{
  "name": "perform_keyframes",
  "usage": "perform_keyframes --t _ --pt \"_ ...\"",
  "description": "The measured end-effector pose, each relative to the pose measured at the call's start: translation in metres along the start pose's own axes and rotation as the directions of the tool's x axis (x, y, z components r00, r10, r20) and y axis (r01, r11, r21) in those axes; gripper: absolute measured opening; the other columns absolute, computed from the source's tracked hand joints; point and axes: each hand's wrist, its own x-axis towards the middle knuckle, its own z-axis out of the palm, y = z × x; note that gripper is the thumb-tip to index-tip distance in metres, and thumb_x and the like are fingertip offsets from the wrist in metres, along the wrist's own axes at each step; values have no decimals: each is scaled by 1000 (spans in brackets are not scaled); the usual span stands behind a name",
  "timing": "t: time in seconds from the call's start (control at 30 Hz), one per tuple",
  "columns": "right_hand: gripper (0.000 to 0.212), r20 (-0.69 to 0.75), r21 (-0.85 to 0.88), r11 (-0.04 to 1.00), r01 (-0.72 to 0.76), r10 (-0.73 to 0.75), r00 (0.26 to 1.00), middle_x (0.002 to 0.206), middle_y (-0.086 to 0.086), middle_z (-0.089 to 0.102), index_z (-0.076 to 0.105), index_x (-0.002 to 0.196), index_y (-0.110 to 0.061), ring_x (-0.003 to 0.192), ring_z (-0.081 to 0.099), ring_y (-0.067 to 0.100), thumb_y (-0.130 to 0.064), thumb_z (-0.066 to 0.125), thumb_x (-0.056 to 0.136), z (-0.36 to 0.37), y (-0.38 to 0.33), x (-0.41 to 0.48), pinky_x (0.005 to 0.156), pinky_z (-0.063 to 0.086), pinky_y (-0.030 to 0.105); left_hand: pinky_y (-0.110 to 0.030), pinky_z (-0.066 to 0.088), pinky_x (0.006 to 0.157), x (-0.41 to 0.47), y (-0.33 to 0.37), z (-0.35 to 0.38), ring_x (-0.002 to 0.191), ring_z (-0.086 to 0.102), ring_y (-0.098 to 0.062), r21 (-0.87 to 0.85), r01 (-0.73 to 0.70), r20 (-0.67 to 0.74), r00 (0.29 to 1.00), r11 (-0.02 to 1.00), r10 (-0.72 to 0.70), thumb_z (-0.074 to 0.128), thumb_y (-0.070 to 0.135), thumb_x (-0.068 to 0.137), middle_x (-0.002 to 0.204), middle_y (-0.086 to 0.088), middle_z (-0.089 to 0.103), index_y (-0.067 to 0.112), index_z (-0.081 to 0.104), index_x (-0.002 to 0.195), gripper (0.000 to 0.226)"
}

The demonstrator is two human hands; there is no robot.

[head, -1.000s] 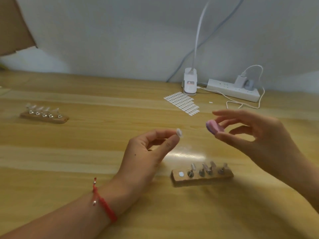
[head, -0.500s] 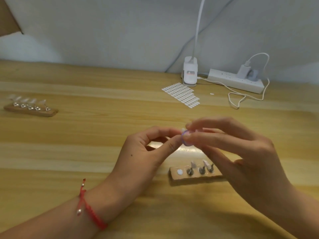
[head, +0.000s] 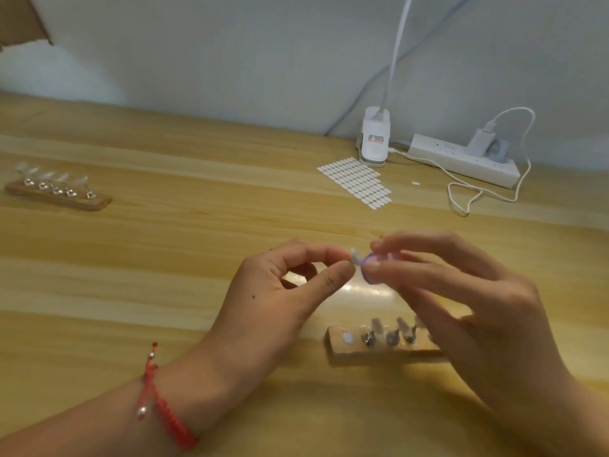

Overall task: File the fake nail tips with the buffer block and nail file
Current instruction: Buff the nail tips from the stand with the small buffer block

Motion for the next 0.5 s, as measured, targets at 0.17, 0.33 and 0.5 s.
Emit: perform_keyframes --t 0.17,0.33,0.5 --pt "21 -21 24 999 22 -21 1000 108 11 64 74 103 -12 107 65 13 2 65 89 1 1 1 94 52 23 -13 43 64 0 0 0 80 60 -16 5 3 8 1000 1000 -3 67 48 63 84 6 70 34 76 82 26" --pt "25 -31 56 998 12 -10 999 107 11 63 72 103 -12 105 66 13 2 63 86 0 2 2 95 52 22 -6 39 58 -1 3 0 62 50 0 -18 -1 8 1000 1000 1 68 45 63 73 20 66 34 76 81 23" --pt "27 -38 55 998 6 -4 999 107 11 64 71 104 -14 105 65 12 3 63 85 1 2 2 93 51 21 -3 35 53 -1 4 0 51 43 5 -29 -13 10 1000 999 14 69 43 62 68 24 63 29 77 78 23"
